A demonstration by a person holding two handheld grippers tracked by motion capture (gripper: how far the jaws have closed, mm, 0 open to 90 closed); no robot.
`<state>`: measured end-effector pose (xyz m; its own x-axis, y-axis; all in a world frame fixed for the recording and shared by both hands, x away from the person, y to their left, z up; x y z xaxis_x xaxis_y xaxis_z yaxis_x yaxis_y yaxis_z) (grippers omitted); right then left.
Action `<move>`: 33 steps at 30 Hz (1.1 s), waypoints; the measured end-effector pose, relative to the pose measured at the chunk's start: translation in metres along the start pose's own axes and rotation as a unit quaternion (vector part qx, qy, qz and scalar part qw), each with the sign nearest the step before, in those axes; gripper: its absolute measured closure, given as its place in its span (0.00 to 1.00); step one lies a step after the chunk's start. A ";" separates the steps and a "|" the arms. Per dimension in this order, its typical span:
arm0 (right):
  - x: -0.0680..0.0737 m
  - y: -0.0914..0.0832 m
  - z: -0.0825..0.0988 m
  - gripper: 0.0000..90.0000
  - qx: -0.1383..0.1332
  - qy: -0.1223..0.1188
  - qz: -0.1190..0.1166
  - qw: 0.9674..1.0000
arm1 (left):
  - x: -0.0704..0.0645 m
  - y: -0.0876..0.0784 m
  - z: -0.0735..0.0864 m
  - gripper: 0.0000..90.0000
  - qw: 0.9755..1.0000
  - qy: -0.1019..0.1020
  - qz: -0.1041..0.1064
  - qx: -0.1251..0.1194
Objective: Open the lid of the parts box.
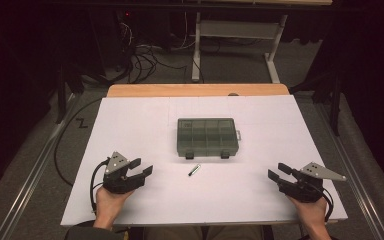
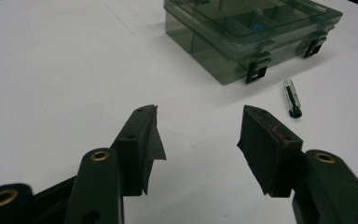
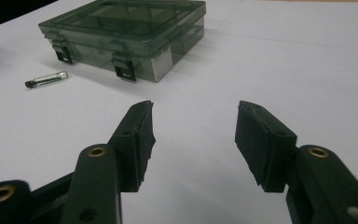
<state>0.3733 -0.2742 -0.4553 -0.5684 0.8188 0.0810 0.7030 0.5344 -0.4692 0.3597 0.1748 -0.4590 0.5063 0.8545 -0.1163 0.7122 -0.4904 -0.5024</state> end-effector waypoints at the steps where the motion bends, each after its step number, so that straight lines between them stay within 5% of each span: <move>1: 0.000 0.000 0.000 0.54 0.000 0.000 0.000 1.000 | 0.000 0.000 0.000 0.51 1.000 0.000 0.001 -0.002; 7: -0.003 -0.002 -0.001 0.56 -0.003 0.020 -0.003 1.000 | 0.000 -0.001 -0.001 0.51 1.000 0.001 0.000 -0.006; 20: -0.001 -0.001 -0.002 0.58 -0.008 0.013 -0.018 1.000 | -0.001 -0.002 -0.002 0.51 1.000 0.000 -0.001 -0.013; 33: 0.000 -0.003 -0.006 0.59 -0.023 0.008 0.001 1.000 | 0.001 -0.003 -0.003 0.52 1.000 -0.009 -0.004 -0.017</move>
<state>0.3739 -0.2746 -0.4486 -0.5612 0.8223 0.0942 0.7227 0.5424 -0.4284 0.3594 0.1766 -0.4551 0.4908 0.8617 -0.1284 0.7330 -0.4881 -0.4738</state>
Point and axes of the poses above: each handheld gripper's, and its own axes: y roughly forward along the jaws, z roughly out of its underside, x roughly to its left, the point moved 7 cm from there along y, roughly forward along the jaws, and after that the axes turned 2 degrees about x, right-handed, at the moved point
